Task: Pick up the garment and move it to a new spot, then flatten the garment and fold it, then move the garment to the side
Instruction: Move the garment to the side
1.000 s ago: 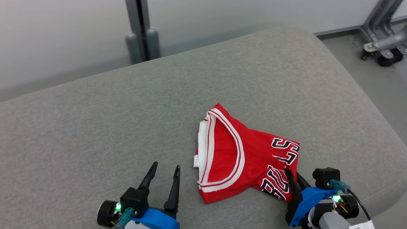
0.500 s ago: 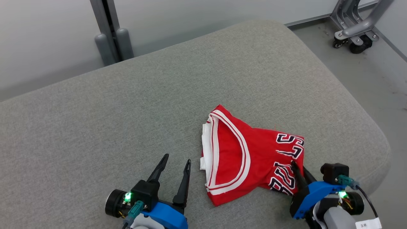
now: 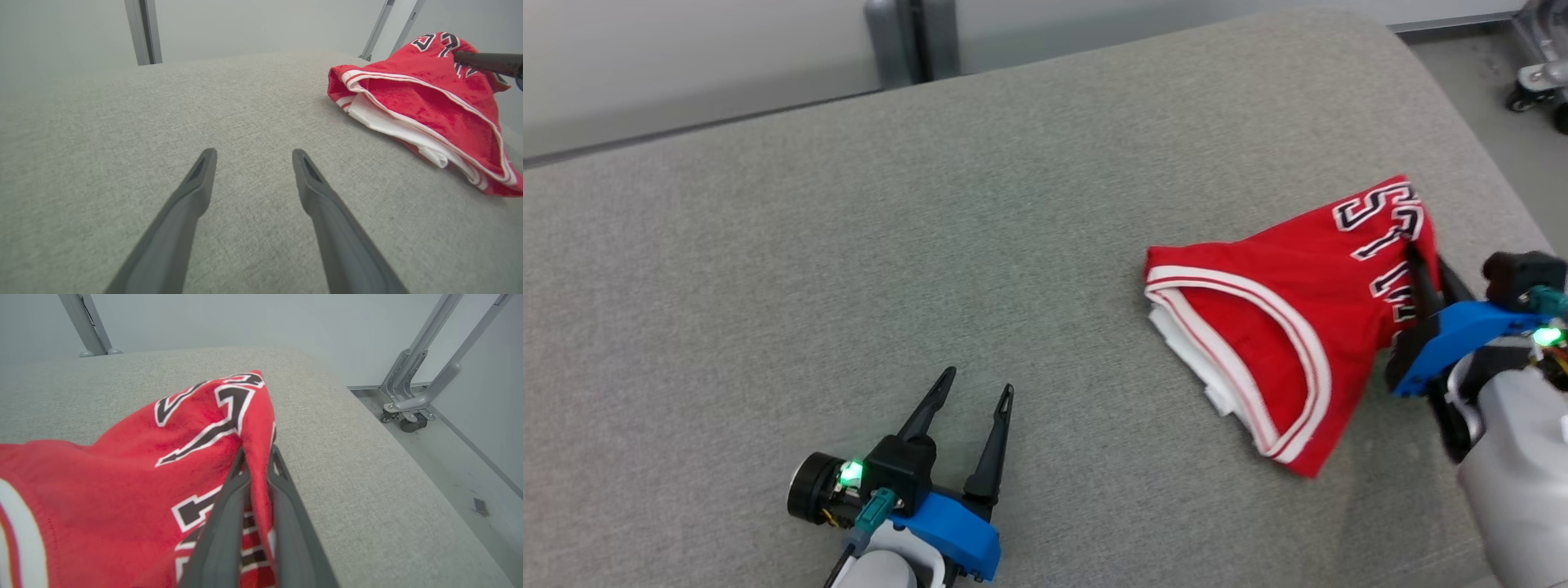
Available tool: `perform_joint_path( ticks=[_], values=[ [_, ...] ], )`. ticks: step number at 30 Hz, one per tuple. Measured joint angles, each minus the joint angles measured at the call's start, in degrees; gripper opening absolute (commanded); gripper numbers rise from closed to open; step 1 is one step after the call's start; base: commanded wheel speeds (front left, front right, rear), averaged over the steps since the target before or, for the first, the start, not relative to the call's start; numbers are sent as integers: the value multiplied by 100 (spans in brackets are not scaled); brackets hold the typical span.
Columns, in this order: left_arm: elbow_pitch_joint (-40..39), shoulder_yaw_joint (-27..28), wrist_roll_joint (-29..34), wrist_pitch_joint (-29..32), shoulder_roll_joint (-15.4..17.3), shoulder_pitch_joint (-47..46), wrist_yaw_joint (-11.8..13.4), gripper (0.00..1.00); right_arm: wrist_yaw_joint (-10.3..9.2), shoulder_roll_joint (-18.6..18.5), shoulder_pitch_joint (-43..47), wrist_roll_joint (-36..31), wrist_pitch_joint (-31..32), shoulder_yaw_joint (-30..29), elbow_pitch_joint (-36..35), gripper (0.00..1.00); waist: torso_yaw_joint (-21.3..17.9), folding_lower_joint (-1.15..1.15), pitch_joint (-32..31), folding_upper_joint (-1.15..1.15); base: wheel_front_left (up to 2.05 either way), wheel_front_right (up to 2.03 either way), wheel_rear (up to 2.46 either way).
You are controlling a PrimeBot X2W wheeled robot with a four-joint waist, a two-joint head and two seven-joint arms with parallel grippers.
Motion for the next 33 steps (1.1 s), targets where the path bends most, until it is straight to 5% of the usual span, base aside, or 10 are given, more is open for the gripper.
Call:
perform_joint_path(
  ticks=[12, 18, 19, 20, 26, 33],
  values=[
    [-100, 115, 198, -3, -9, -181, -49, 100, 0, -1508, -1106, -1168, 25, -1835, 890, 0, 777, 0, 521, 0, 0, 0, 0],
    [-132, 93, 167, -11, -25, -239, -26, 100, 0, -1639, -1138, -1960, 104, -2795, 909, 0, 912, 0, 603, 0, 0, 0, 0],
    [-130, 93, 143, -11, -22, -239, -14, 100, 0, -1582, -1139, -2042, 116, -2927, 888, 42, 904, 0, 595, 0, 0, 0, 0],
    [-127, 93, 140, -10, -19, -240, -9, 100, -1, -1522, -1138, -2109, 116, -3047, 856, 100, 894, 0, 587, 0, 0, 0, 0],
    [-110, 175, 165, -9, -15, -245, 90, 100, -1, -786, -1254, -2403, 23, -3085, 197, 100, 825, 0, 520, 0, 0, 0, 0],
    [-133, 447, 131, -9, -3, -238, 310, 100, -1, 245, -583, -1580, 14, -2234, -1210, 100, 901, 0, 242, 0, 0, 0, 0]
  ],
)
